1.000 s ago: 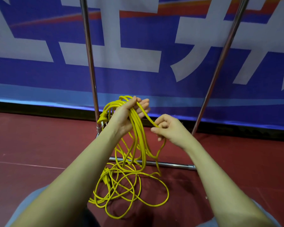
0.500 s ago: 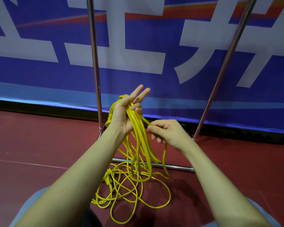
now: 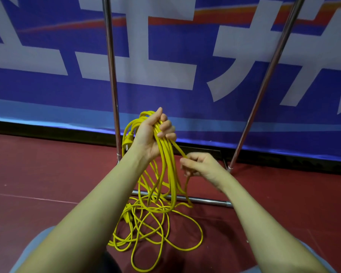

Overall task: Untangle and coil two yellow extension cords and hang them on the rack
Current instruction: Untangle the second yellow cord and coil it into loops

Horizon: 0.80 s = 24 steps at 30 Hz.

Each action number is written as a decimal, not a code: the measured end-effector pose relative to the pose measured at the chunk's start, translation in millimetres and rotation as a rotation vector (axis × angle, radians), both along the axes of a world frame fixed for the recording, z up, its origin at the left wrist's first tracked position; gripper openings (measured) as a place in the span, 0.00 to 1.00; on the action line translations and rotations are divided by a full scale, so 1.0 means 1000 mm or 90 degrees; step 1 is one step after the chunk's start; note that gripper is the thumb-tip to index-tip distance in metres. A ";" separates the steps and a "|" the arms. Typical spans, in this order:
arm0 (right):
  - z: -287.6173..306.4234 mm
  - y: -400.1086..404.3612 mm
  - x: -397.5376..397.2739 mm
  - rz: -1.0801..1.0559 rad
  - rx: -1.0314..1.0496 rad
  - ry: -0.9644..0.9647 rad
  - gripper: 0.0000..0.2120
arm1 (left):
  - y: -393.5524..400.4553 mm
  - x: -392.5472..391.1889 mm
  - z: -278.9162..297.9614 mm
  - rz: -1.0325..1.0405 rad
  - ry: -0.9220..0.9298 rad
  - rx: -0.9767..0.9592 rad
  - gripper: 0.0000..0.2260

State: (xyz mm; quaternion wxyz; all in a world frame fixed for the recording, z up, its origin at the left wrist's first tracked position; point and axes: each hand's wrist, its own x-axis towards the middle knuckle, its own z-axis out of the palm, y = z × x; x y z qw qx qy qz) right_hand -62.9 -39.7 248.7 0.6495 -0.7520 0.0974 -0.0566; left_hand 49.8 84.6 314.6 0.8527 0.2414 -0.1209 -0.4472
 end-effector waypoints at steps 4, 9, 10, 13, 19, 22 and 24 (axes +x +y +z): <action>-0.022 -0.008 -0.004 -0.044 0.071 0.039 0.08 | 0.006 0.010 0.000 0.022 0.021 -0.022 0.25; -0.012 -0.018 -0.002 -0.157 0.240 -0.014 0.03 | 0.007 0.013 -0.004 -0.033 -0.114 0.128 0.23; -0.007 -0.019 -0.002 -0.181 0.272 -0.028 0.03 | 0.006 0.013 -0.005 -0.057 -0.149 0.161 0.23; 0.016 -0.021 0.000 -0.233 0.353 -0.055 0.07 | 0.006 0.010 -0.007 -0.104 -0.262 0.231 0.20; 0.056 -0.015 -0.003 -0.225 0.582 -0.097 0.12 | 0.003 -0.001 -0.016 -0.157 -0.446 0.321 0.16; 0.060 -0.011 -0.004 -0.226 0.638 -0.118 0.19 | -0.002 -0.007 -0.022 -0.208 -0.534 0.373 0.11; 0.062 -0.009 -0.003 -0.237 0.649 -0.128 0.22 | -0.006 -0.011 -0.031 -0.224 -0.542 0.365 0.07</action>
